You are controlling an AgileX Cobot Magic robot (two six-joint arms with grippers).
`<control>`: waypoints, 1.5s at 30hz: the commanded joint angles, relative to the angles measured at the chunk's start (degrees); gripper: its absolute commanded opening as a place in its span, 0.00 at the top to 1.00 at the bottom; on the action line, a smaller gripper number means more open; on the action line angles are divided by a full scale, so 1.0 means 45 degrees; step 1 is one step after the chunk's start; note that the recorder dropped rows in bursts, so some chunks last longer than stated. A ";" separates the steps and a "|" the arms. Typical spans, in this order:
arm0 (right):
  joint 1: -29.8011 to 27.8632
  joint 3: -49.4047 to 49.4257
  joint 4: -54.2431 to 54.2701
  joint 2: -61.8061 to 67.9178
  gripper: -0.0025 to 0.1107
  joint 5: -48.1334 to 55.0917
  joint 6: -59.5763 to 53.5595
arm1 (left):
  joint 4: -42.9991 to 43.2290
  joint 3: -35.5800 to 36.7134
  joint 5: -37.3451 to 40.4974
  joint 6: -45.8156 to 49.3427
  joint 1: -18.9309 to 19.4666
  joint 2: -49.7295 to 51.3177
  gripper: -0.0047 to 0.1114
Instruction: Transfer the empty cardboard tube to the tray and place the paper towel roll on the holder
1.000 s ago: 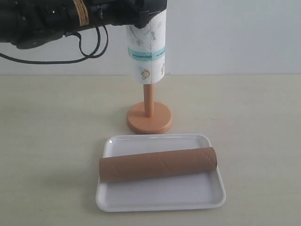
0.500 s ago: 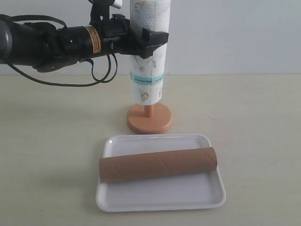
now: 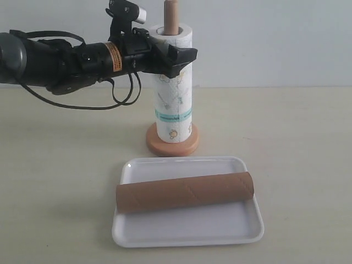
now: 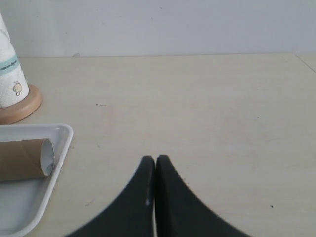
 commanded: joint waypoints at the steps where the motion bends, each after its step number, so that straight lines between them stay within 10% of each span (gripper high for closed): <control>1: -0.0043 -0.0009 -0.0033 -0.0069 0.98 -0.0114 -0.0064 | -0.0482 0.0011 -0.0156 0.0057 -0.0024 -0.0105 0.26; 15: -0.0043 -0.0009 -0.0033 -0.0069 0.98 -0.0114 -0.0064 | 0.0999 0.0011 0.1017 -0.1632 -0.0001 -0.1722 0.26; 27: -0.0043 -0.0009 -0.0013 -0.0069 0.98 -0.0067 -0.0064 | 1.0671 0.0060 0.0815 -1.0539 0.0332 -0.3773 0.27; 37: -0.0043 -0.0009 0.0017 -0.0069 0.98 -0.0065 -0.0064 | 1.0940 0.1088 -0.6962 -1.1855 0.2193 -0.4685 0.92; 45: -0.0043 -0.0009 0.0017 -0.0069 0.98 -0.0065 -0.0064 | 1.0940 0.3213 -0.7328 -1.1437 0.2554 -0.4799 0.92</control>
